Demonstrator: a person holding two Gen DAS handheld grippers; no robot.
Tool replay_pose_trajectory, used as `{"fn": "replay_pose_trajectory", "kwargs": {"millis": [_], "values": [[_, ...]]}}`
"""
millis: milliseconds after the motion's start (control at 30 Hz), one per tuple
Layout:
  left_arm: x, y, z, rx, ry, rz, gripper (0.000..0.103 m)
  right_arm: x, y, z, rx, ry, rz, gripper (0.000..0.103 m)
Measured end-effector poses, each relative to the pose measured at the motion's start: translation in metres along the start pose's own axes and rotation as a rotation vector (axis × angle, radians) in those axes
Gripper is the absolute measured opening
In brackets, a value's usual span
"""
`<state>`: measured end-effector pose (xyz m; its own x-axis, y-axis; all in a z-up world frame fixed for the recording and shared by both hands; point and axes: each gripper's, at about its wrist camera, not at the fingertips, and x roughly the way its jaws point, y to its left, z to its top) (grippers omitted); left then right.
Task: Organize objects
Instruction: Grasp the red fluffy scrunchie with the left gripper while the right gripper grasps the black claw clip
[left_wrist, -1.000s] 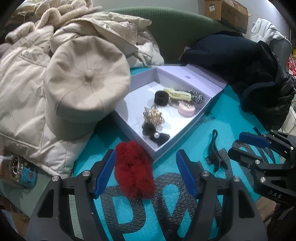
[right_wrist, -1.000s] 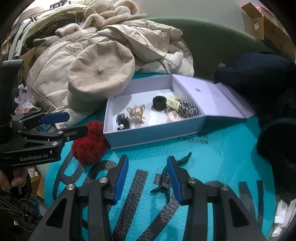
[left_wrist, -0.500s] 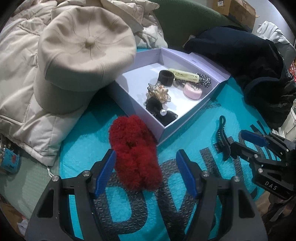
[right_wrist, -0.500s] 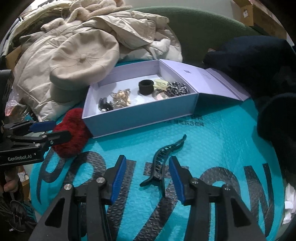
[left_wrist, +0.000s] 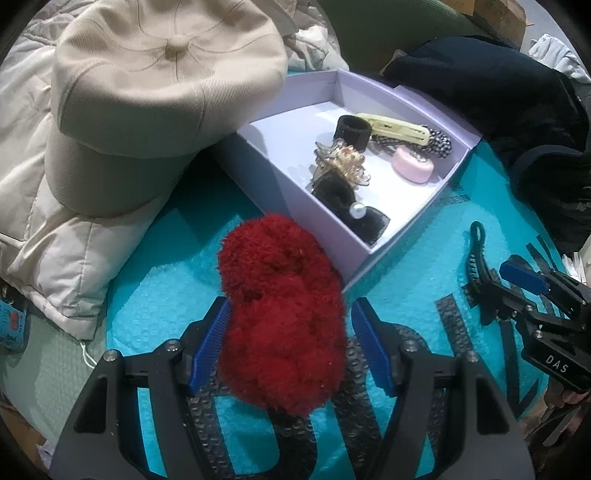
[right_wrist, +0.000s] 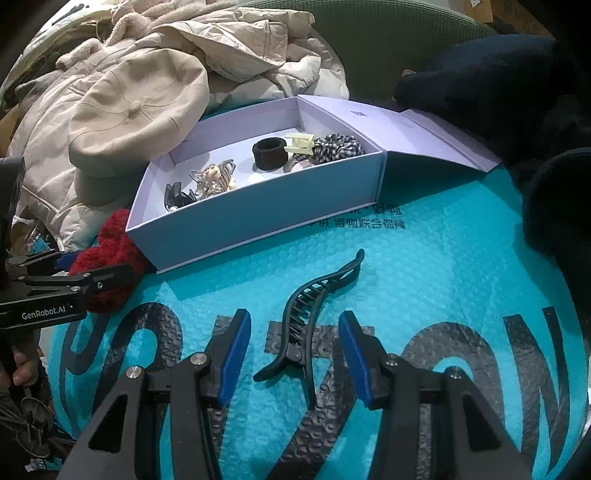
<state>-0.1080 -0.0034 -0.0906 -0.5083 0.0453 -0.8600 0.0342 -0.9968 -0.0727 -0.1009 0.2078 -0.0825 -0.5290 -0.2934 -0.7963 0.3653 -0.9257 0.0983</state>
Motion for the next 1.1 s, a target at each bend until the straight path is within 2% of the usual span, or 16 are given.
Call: {"fn": "replay_pose_trajectory", "kwargs": {"millis": [200, 233, 267, 367, 433, 567, 1100], "values": [[0.015, -0.004, -0.004, -0.004, 0.029, -0.003, 0.066, 0.01, -0.002, -0.003, 0.002, 0.027, -0.006, 0.05], [0.017, -0.005, -0.005, -0.002, 0.026, -0.001, 0.066, 0.011, -0.002, -0.004, 0.003, 0.031, -0.01, 0.047], [0.017, -0.006, -0.006, -0.002, 0.023, 0.0, 0.065, 0.011, -0.003, -0.005, 0.003, 0.034, -0.012, 0.039], [0.017, -0.007, -0.006, -0.001, 0.017, 0.004, 0.056, 0.011, -0.002, -0.007, -0.012, 0.036, -0.025, 0.024], [0.018, -0.009, -0.007, -0.008, 0.009, 0.021, 0.053, 0.009, -0.002, -0.009, -0.021, 0.036, -0.027, 0.022], [0.017, -0.016, -0.011, 0.011, 0.013, 0.0, 0.048, 0.005, -0.004, -0.012, -0.009, 0.051, -0.013, 0.02], [-0.008, -0.068, -0.054, 0.166, 0.057, -0.101, 0.048, -0.023, -0.007, -0.043, 0.034, 0.09, 0.001, 0.02]]}}
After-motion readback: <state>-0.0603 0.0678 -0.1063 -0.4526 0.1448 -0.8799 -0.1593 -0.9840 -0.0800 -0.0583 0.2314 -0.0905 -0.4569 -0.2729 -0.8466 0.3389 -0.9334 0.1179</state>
